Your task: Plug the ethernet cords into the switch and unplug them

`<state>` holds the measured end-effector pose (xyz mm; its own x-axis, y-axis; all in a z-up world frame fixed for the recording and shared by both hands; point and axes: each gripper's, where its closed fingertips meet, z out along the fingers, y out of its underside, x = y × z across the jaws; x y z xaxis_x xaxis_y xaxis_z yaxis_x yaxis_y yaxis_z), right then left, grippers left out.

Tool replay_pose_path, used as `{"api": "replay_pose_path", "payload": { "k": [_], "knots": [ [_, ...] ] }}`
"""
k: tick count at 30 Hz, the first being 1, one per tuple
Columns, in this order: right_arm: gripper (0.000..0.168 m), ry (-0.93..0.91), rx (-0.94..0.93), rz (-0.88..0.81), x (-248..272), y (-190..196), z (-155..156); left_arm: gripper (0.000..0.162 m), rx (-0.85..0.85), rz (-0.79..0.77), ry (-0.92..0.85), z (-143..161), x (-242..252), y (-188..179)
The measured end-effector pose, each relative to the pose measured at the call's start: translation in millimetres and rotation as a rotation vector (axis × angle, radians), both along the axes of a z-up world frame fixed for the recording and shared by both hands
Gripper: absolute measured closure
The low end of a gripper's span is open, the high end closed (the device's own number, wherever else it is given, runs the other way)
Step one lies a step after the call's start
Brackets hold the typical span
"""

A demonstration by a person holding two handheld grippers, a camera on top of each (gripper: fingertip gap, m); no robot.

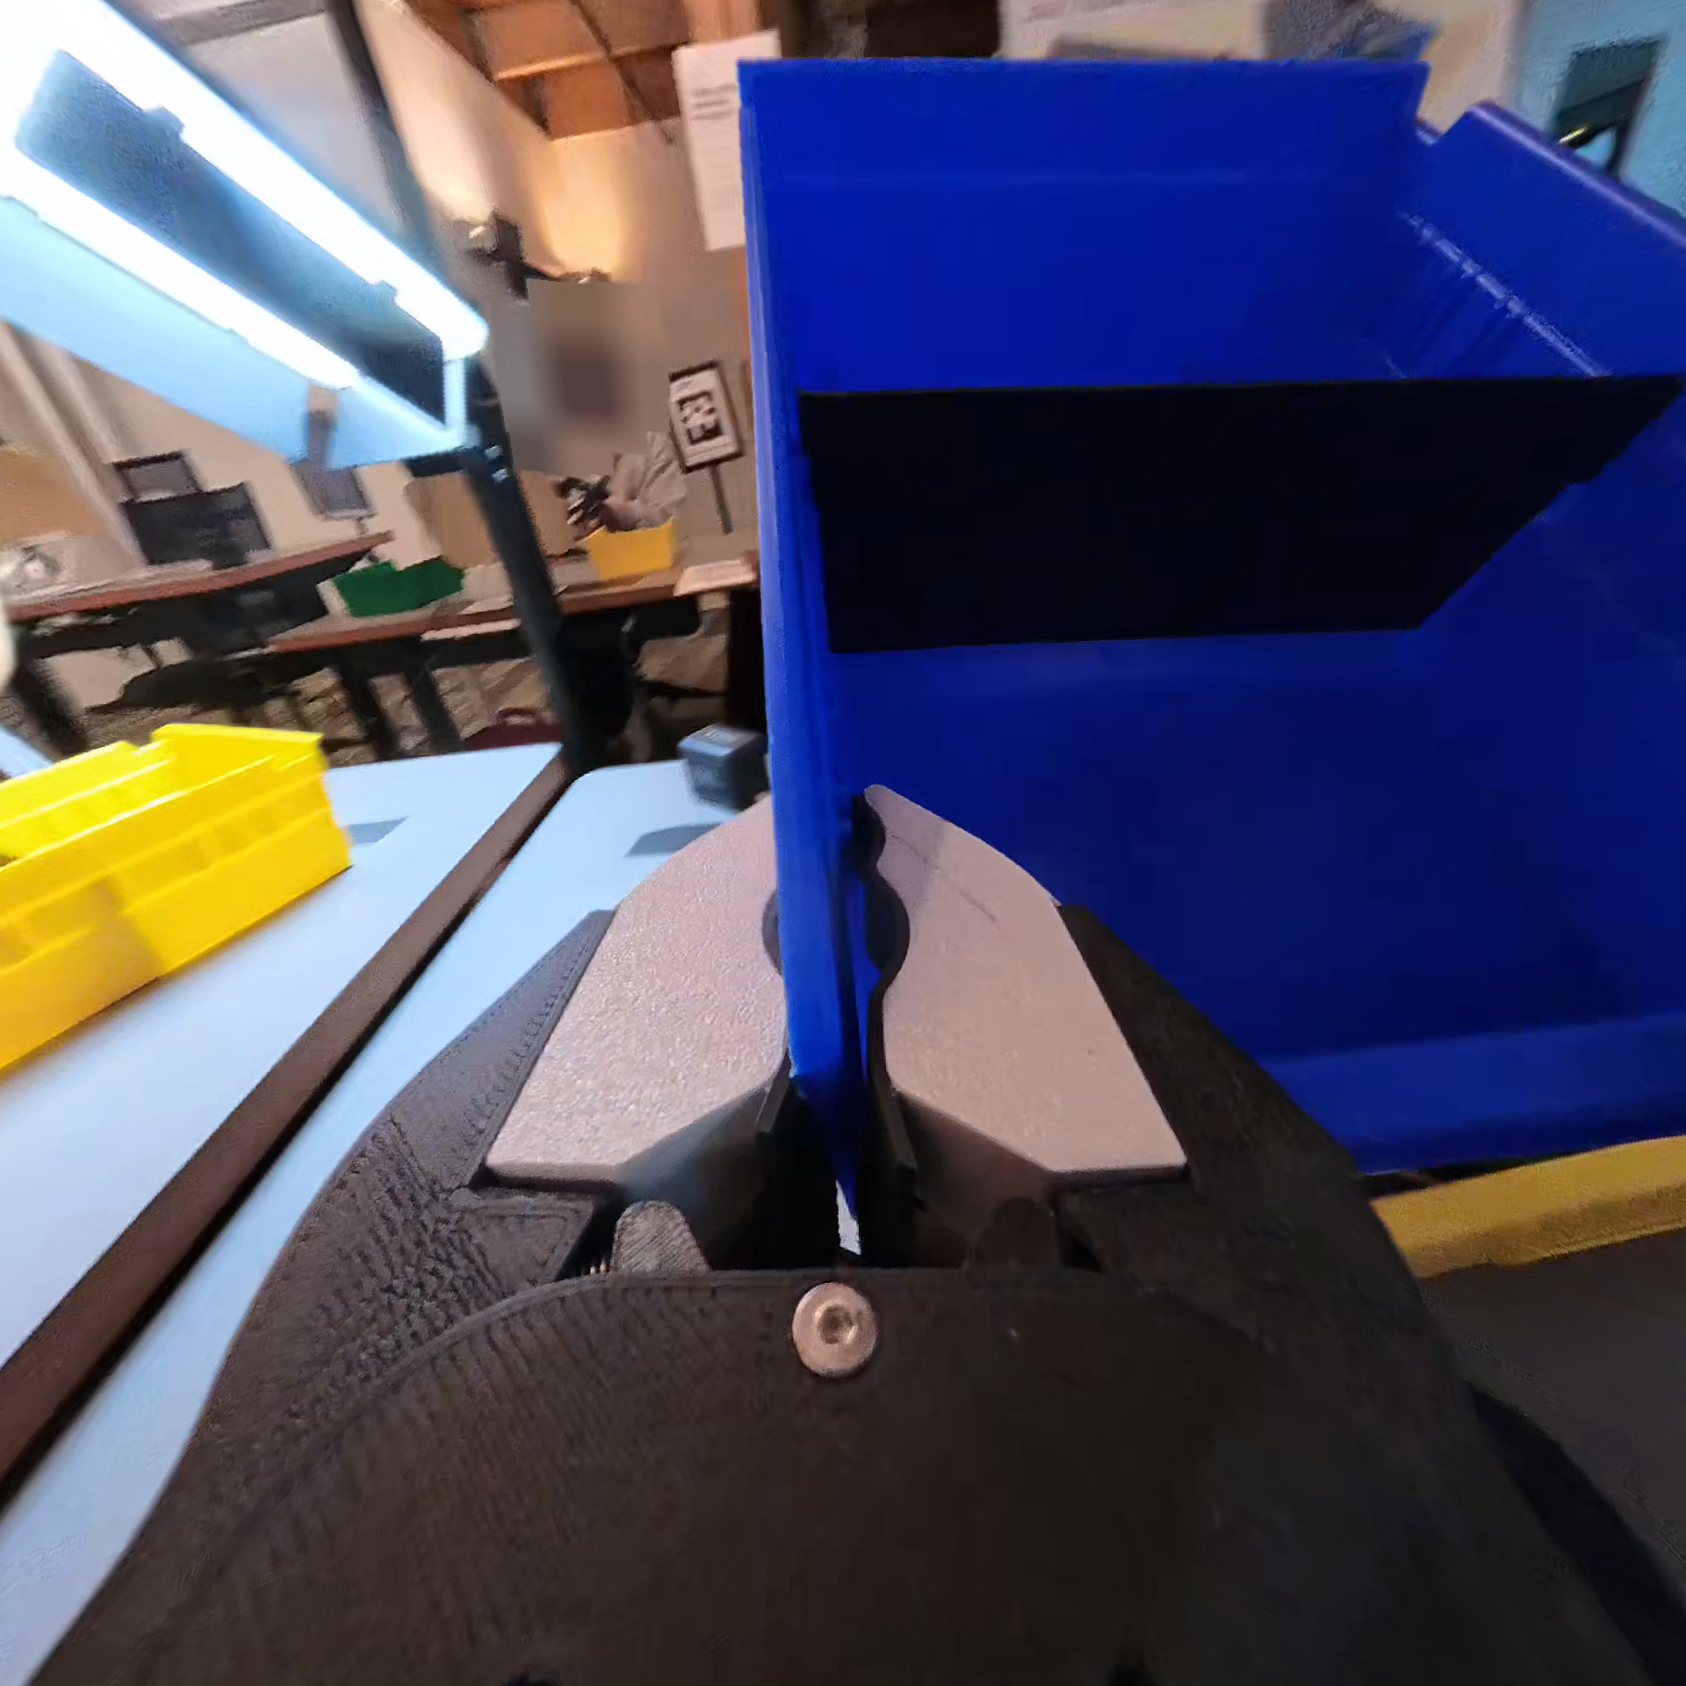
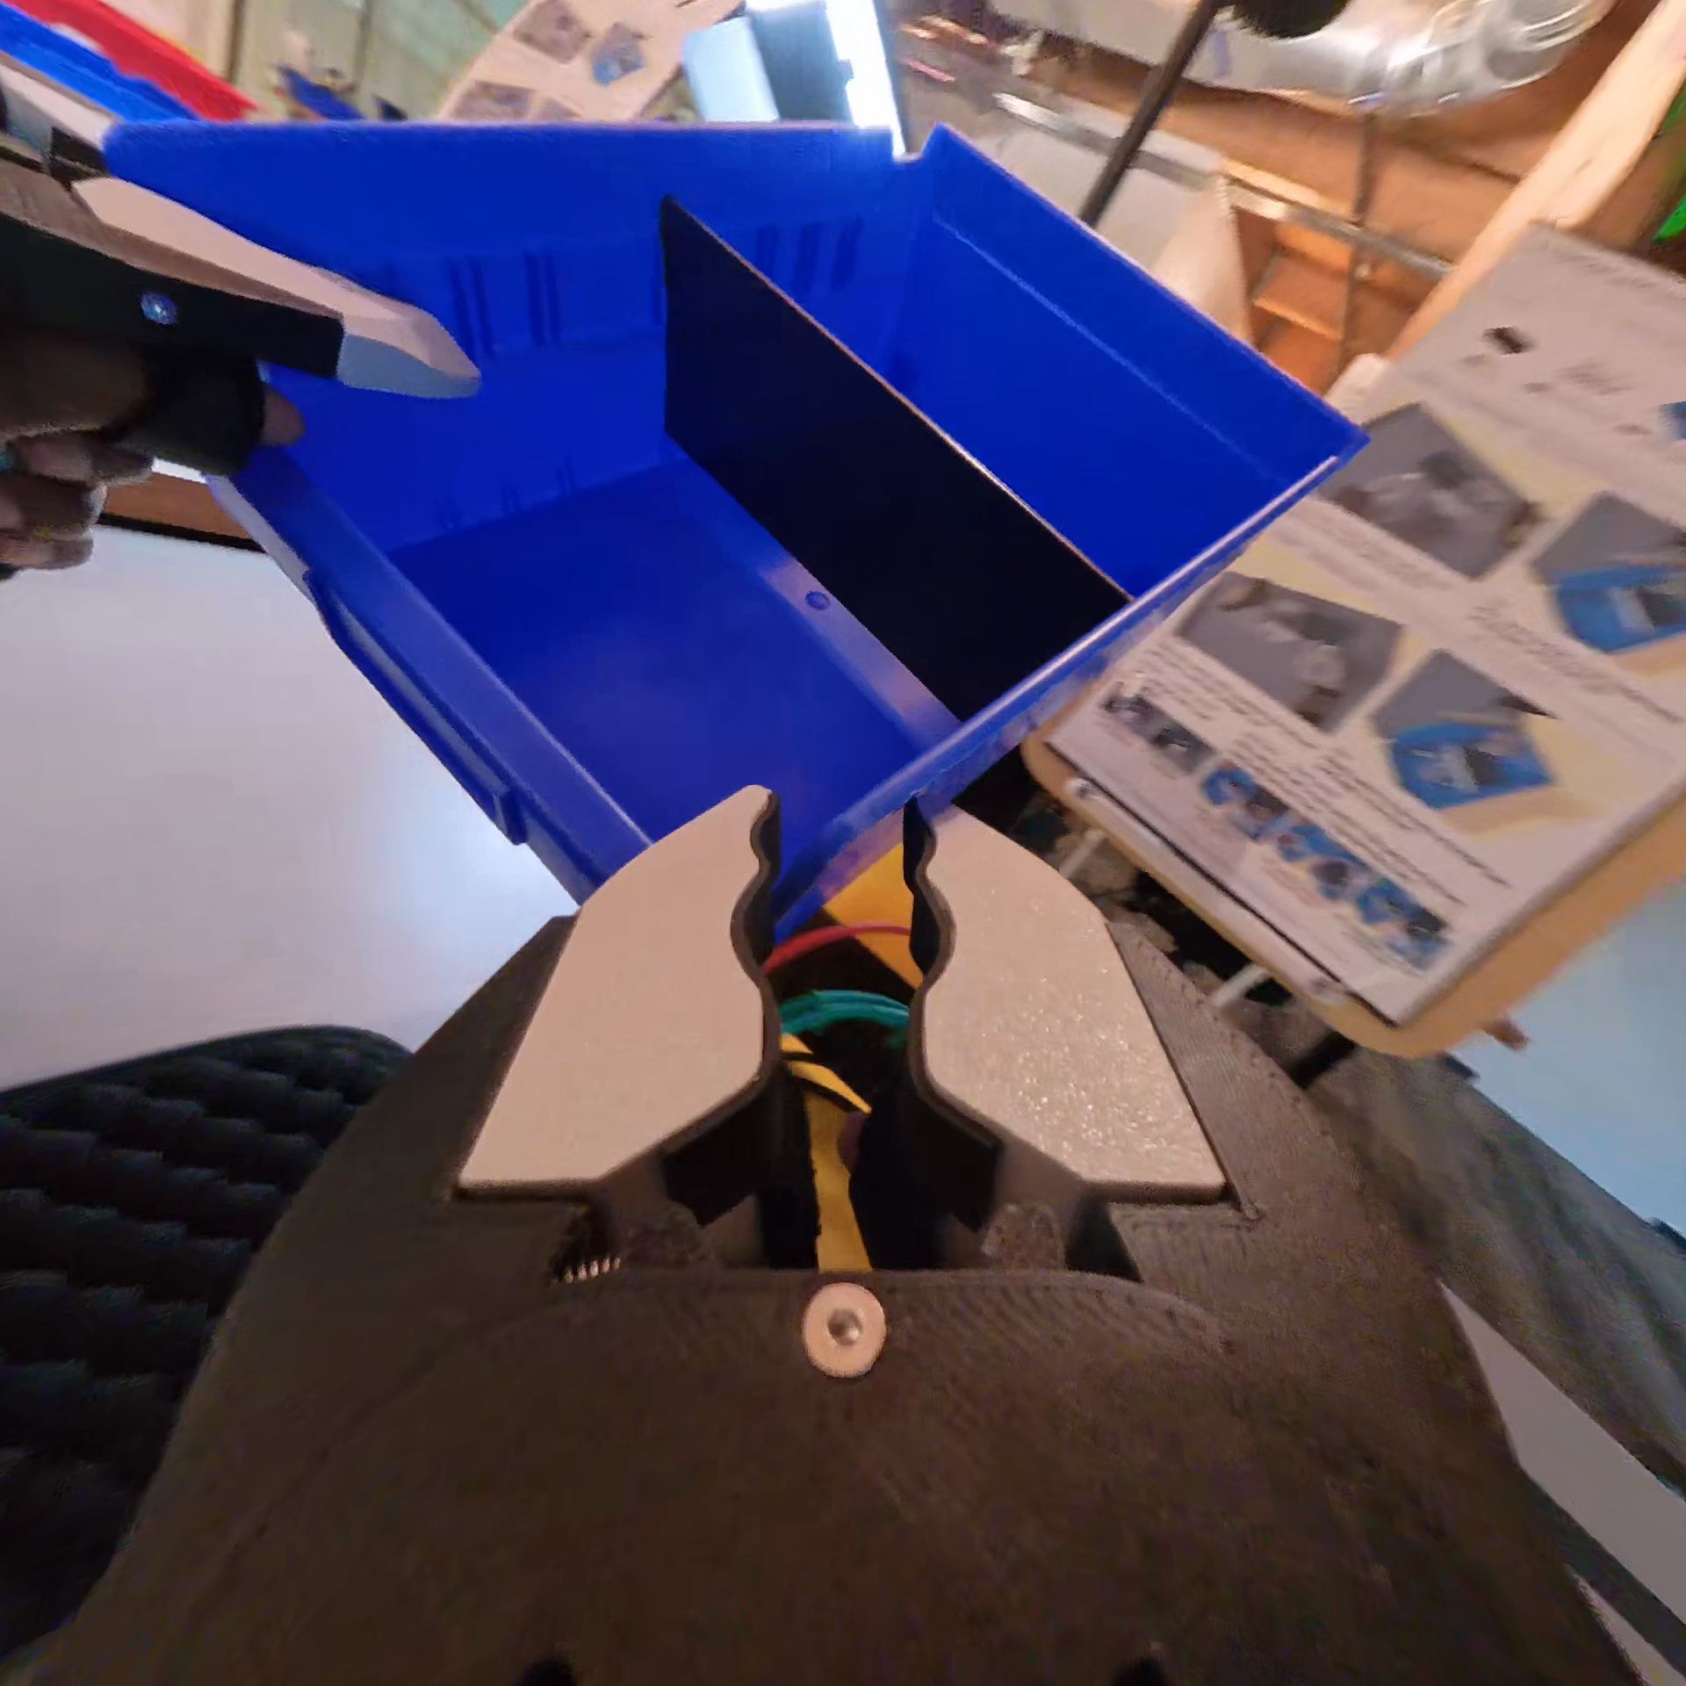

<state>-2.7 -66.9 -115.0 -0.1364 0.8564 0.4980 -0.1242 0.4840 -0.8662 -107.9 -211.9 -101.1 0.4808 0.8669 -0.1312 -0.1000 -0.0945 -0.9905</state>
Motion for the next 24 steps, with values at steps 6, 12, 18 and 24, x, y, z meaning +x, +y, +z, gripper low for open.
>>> {"api": "replay_pose_path", "payload": {
  "k": [6,12,18,24],
  "knots": [
    [0.144,0.047,-0.019,-0.265,54.0,101.1,15.0,0.157,-0.009,-0.23,0.055,20.1,24.9,130.0],
    [0.145,0.006,-0.079,-0.493,114.5,198.9,2.4,0.155,-0.029,-0.461,0.001,2.5,64.3,259.0],
    [0.146,-0.096,-0.15,-0.661,167.1,273.4,-43.9,0.154,-0.162,-0.597,-0.066,-42.6,106.1,353.0],
    [0.148,-0.16,-0.29,-0.723,193.0,321.4,-98.1,0.149,-0.274,-0.676,-0.163,-98.5,130.1,405.6]
  ]
}}
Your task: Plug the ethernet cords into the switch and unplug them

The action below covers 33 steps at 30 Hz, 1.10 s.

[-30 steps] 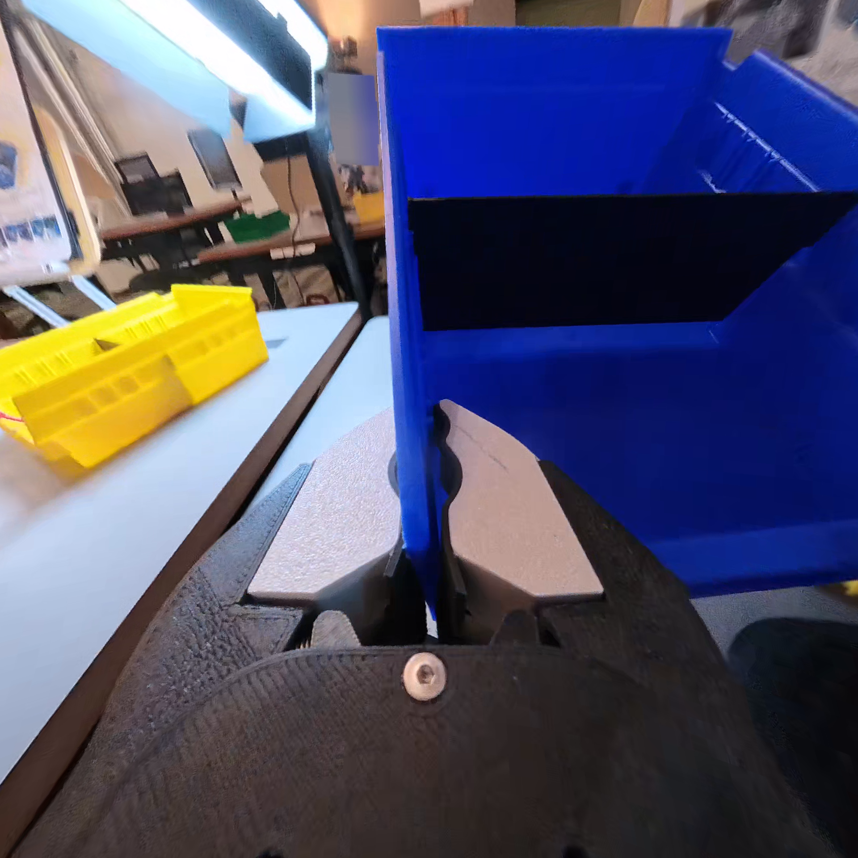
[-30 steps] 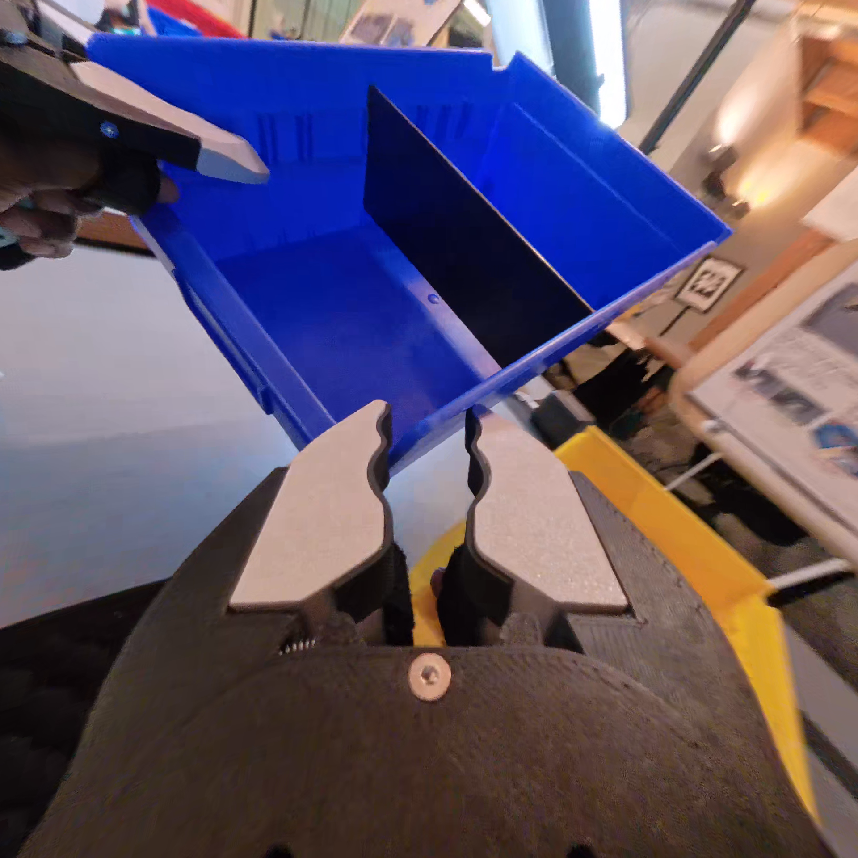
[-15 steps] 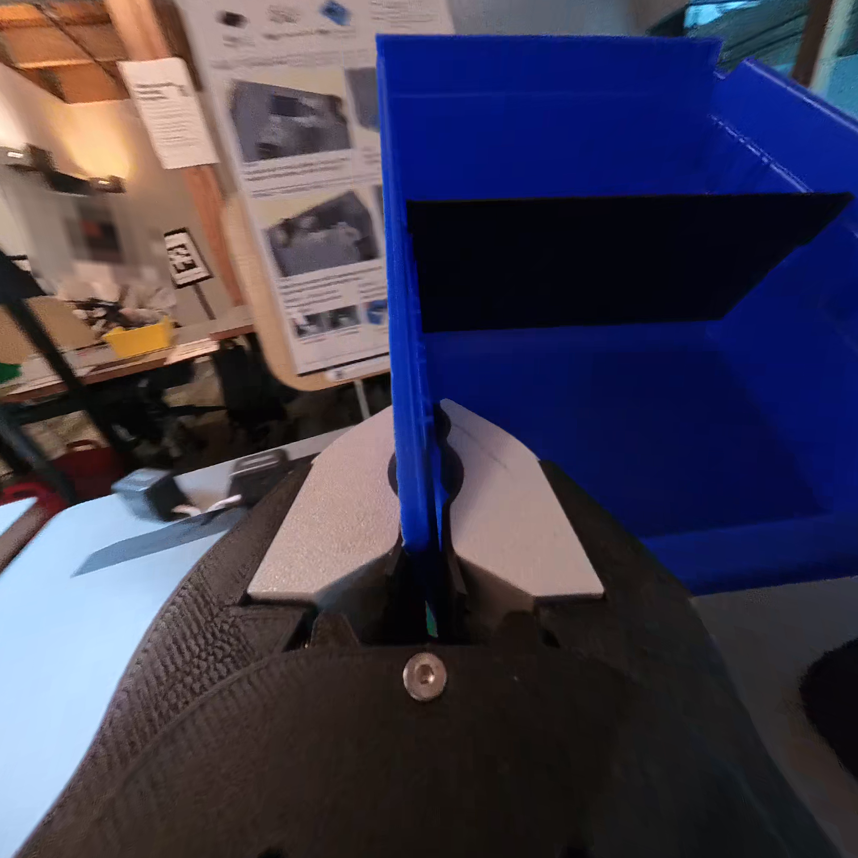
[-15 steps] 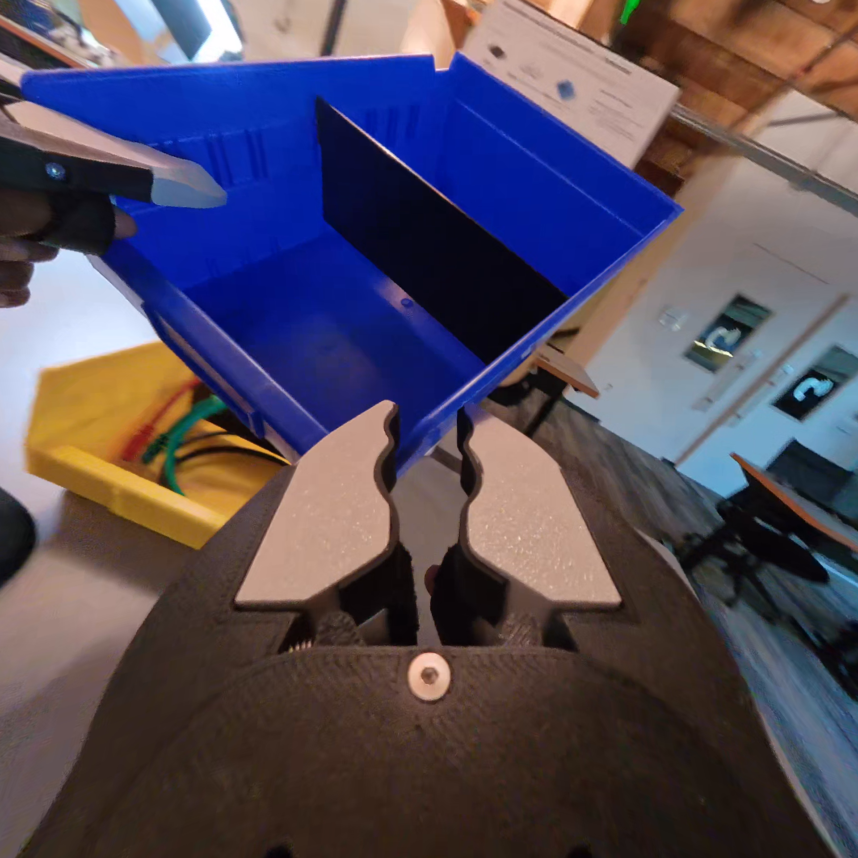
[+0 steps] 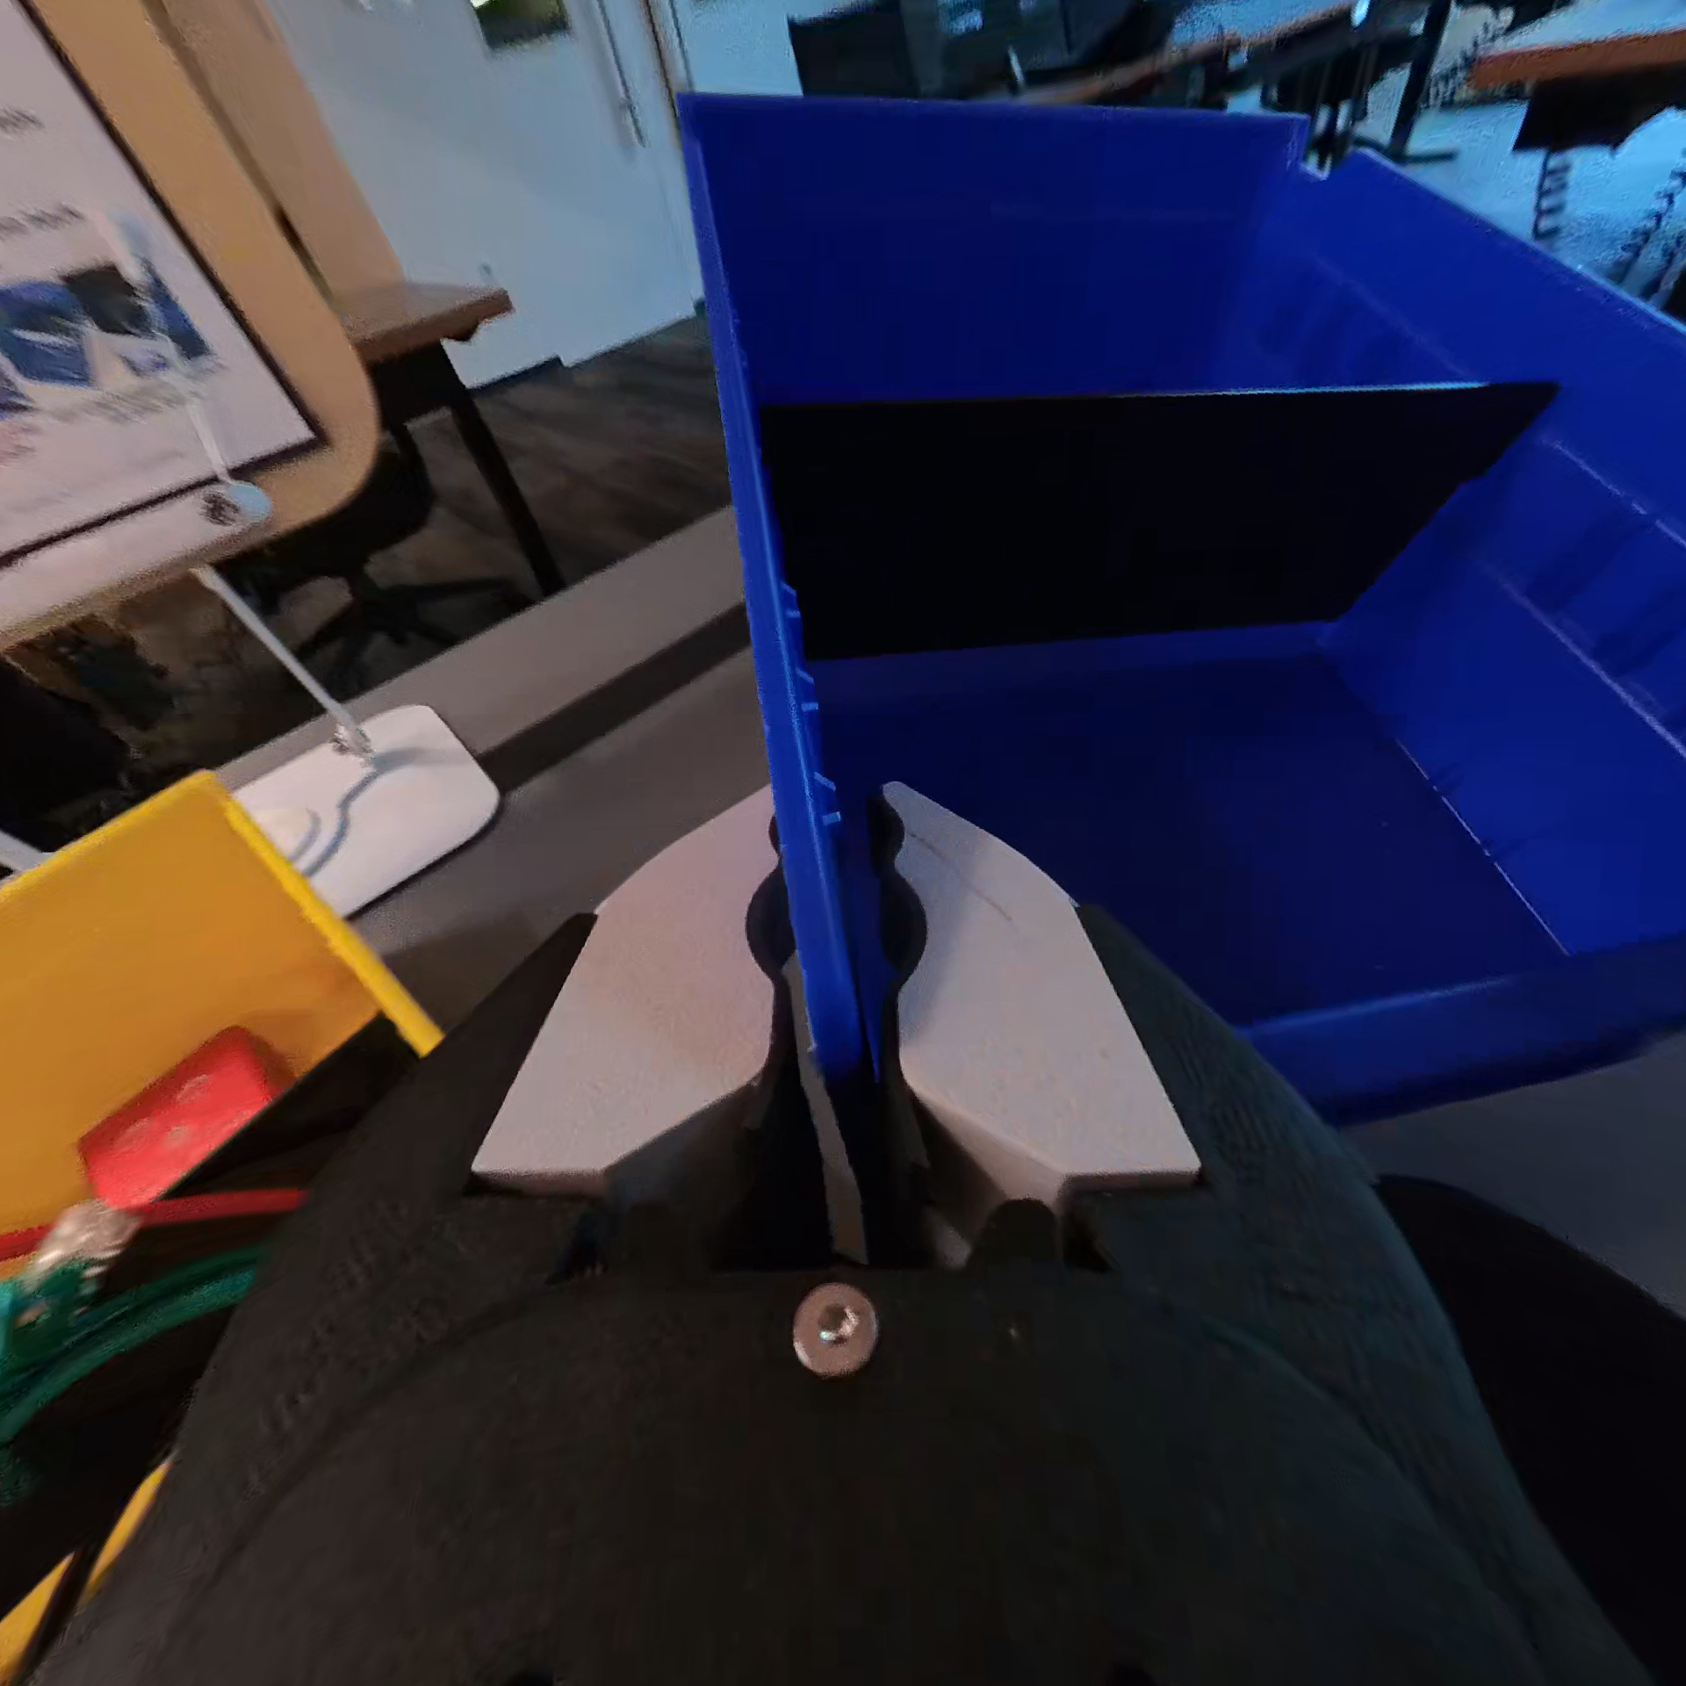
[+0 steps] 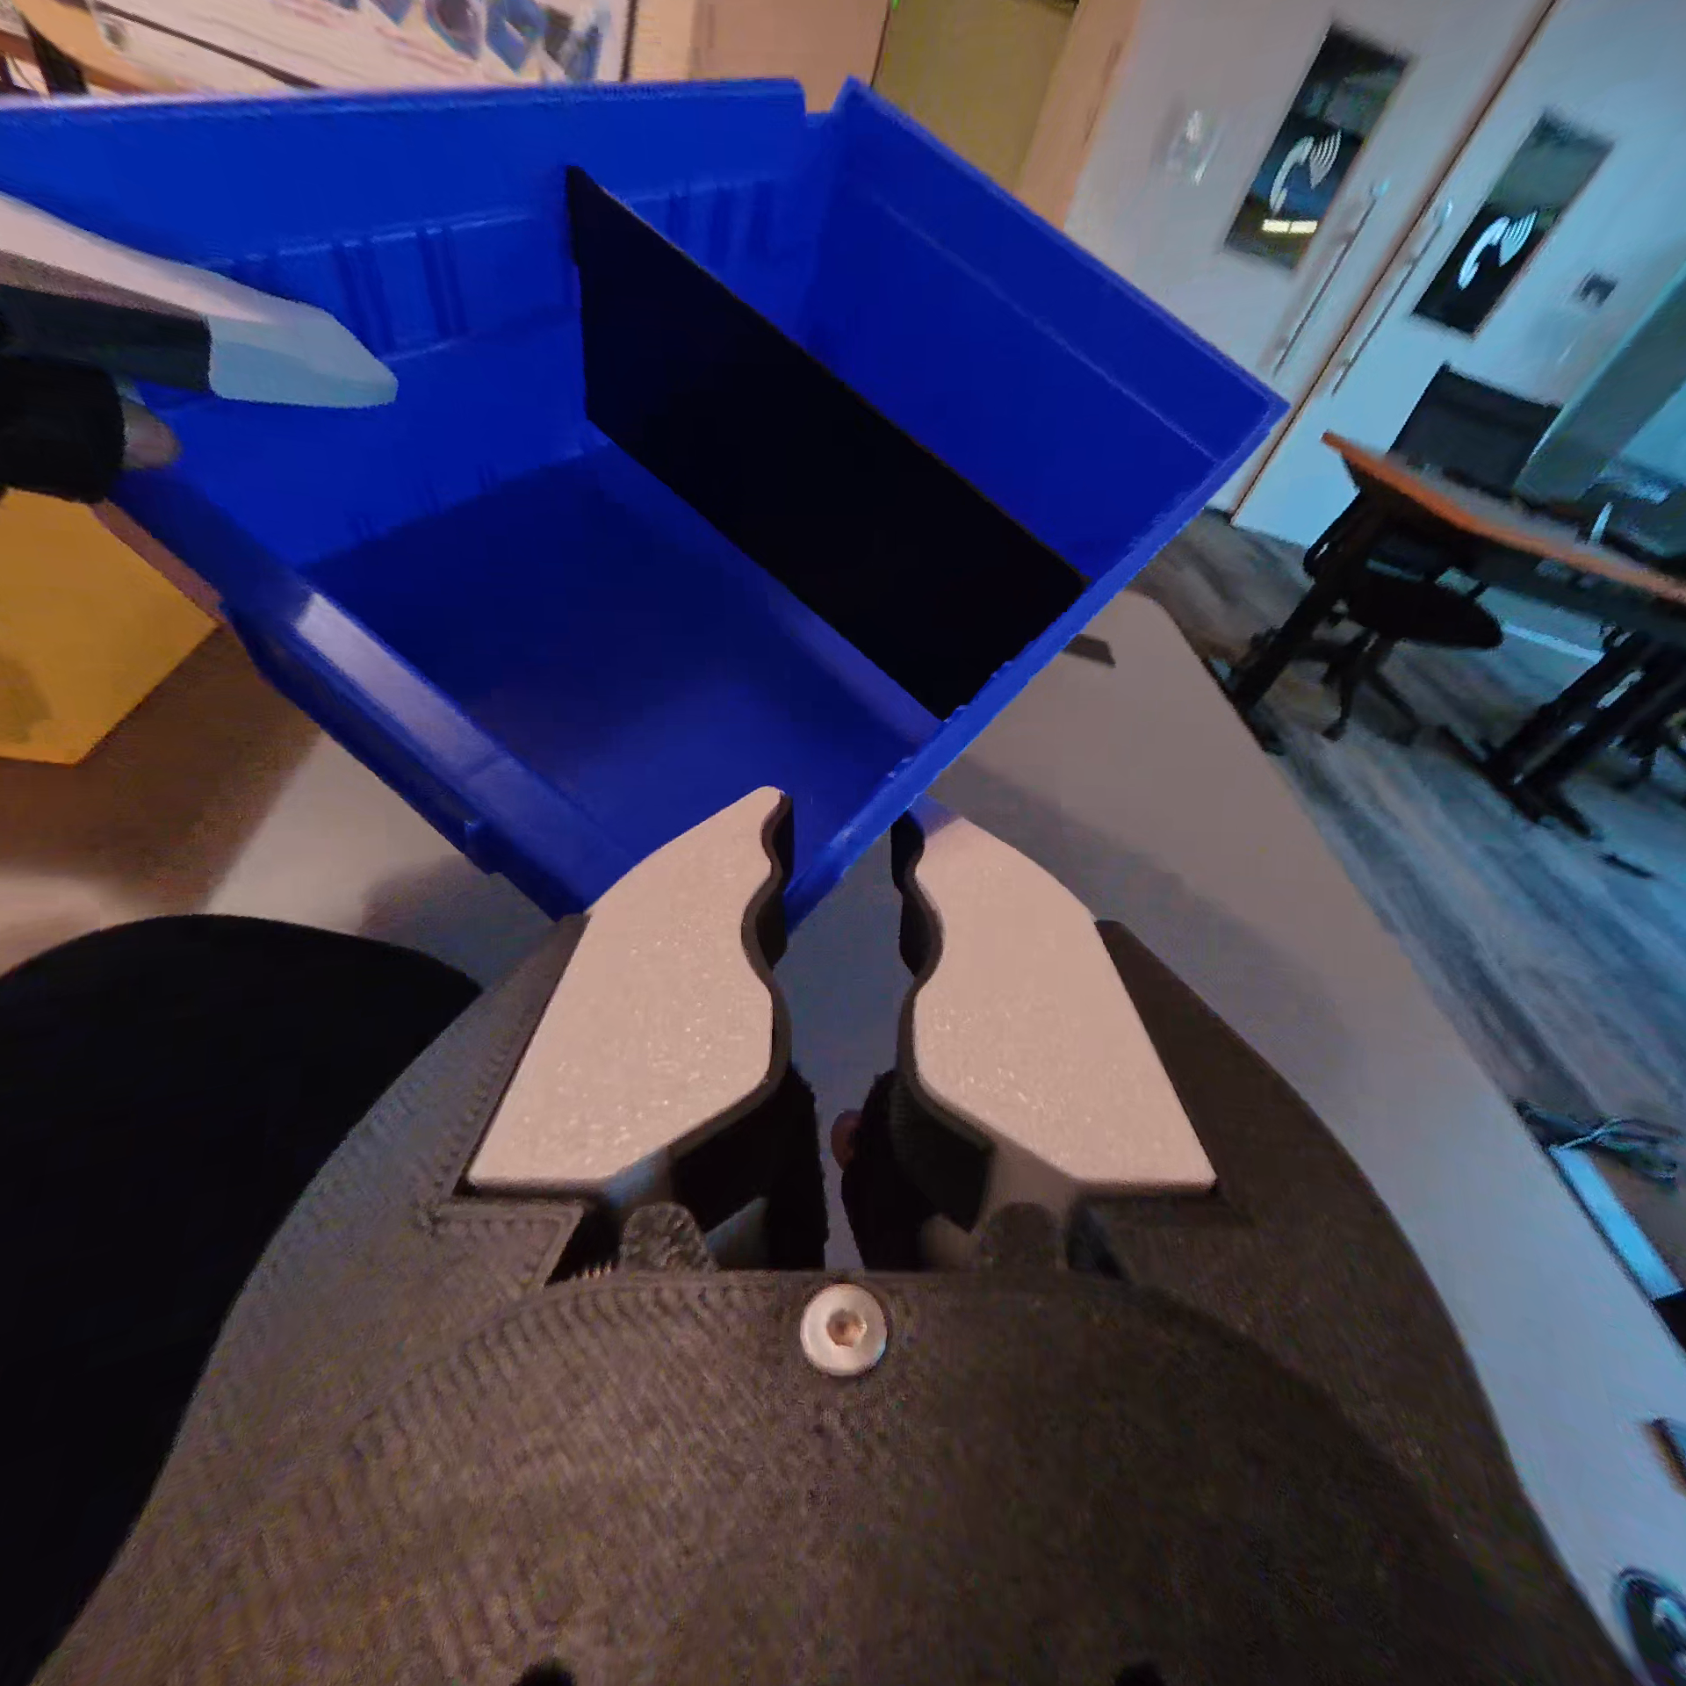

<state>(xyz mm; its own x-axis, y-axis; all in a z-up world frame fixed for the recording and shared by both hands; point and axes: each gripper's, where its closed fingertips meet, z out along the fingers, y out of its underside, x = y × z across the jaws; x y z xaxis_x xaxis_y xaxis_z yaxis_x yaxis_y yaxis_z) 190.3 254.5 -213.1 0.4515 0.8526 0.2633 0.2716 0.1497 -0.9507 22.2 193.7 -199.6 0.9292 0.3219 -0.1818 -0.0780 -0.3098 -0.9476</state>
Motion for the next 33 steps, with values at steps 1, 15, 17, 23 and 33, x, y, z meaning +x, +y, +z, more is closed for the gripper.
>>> {"api": "replay_pose_path", "payload": {
  "k": [1,15,17,23,33],
  "knots": [
    [0.148,-0.005,-0.025,-0.007,2.1,5.0,-7.0,0.149,-0.022,-0.005,-0.001,-6.1,2.2,5.0],
    [0.152,-0.03,-0.083,-0.112,18.8,39.8,-44.9,0.114,-0.233,-0.158,-0.159,-79.8,33.9,30.8],
    [0.15,-0.015,-0.084,-0.112,18.7,40.6,-45.1,0.09,-0.221,-0.172,-0.138,-77.1,43.7,29.8],
    [0.104,-0.008,-0.047,-0.057,23.0,32.9,-29.7,0.064,-0.207,-0.288,-0.082,-55.6,88.9,-4.8],
    [0.104,-0.28,0.061,0.4,-19.7,-55.1,-24.1,0.1,-0.292,-0.226,0.197,-33.3,23.8,-133.5]
  ]
}}
